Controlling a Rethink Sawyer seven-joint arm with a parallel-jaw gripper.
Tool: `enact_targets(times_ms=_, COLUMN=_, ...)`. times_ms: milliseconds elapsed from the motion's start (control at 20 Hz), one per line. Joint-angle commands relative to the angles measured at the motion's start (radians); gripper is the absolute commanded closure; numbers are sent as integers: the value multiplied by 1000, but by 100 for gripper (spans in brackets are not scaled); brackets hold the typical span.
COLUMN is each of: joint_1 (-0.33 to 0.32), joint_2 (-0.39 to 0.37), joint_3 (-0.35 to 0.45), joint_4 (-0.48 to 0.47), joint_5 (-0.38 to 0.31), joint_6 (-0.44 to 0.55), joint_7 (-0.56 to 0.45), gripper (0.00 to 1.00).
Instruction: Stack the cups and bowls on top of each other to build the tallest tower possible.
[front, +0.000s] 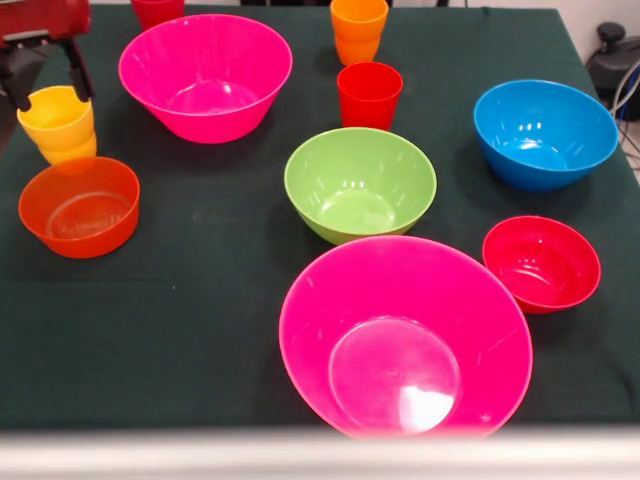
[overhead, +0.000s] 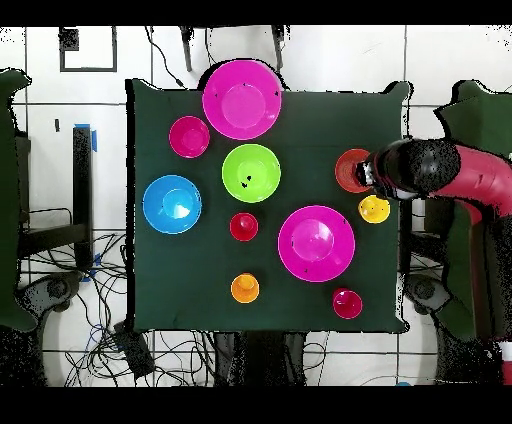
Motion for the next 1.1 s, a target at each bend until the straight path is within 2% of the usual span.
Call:
enact_targets(times_ms=50, joint_1=-7, joint_2=44, joint_3=33, joint_4=31, joint_5=-111, joint_6=-11, joint_7=-348, gripper=0)
enact_targets(times_ms=400, joint_1=-10, joint_2=83, joint_3=40, joint_4=32, joint_5=-141, joint_6=-34, joint_7=-322, gripper=0)
enact_targets(times_ms=1100, joint_1=-3, joint_2=49, joint_3=34, joint_4=101, joint_5=-162, joint_6=-82, joint_7=-242, gripper=0)
